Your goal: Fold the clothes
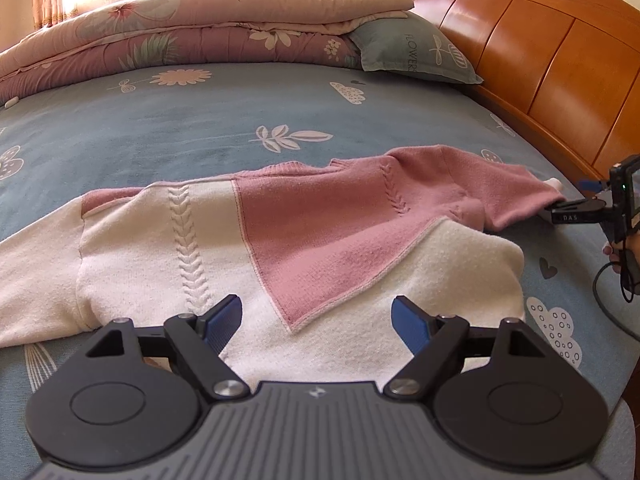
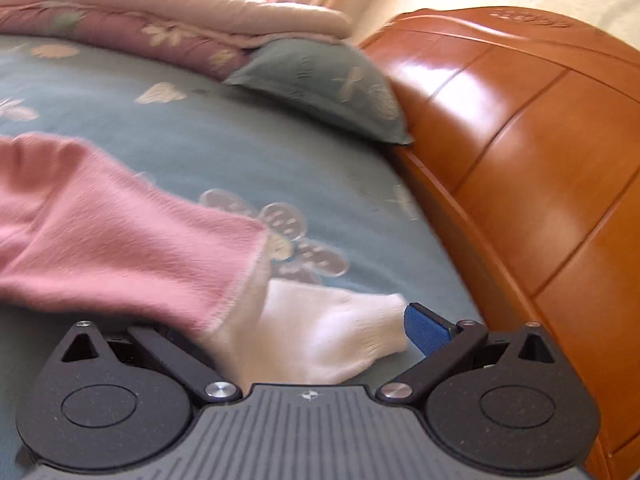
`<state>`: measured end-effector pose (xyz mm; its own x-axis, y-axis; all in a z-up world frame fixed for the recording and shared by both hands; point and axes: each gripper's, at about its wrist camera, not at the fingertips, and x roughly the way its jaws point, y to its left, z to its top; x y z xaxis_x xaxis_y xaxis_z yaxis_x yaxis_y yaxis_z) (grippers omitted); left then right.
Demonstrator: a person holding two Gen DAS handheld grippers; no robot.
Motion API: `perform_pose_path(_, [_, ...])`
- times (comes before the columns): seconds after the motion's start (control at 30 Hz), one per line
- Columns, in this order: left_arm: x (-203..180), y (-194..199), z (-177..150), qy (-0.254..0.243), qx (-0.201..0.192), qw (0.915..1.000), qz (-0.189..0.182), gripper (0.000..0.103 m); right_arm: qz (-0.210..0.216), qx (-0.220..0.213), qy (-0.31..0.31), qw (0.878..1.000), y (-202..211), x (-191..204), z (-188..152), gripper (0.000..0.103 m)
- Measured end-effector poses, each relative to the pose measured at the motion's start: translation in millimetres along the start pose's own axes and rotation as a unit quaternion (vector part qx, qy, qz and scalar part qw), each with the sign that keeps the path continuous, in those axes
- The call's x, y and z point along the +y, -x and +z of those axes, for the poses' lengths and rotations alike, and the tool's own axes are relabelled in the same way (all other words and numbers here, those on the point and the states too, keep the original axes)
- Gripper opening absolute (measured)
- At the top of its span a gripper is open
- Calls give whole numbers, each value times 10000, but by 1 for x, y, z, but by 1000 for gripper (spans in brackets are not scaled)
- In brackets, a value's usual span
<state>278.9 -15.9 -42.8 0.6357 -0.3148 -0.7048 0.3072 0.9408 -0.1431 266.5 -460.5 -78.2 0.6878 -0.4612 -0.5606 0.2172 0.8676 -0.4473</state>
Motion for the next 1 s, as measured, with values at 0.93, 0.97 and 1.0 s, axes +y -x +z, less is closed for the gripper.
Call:
perform_pose_path(0.93, [-31,-9,5,-282,173,9994,-63,82,-2333,-587,1026,9652,-13,-6,-34,103])
perform_pose_path(0.97, [-32,-9,5,-291,173,9994,-77,82,-1906,-512,1167,9734,-12,-3,-38,103])
perform_pose_path(1.0, [-32,-9,5,-299,173,9994,-91,82,-1372,-450,1333,9805,-9,0,-41,103])
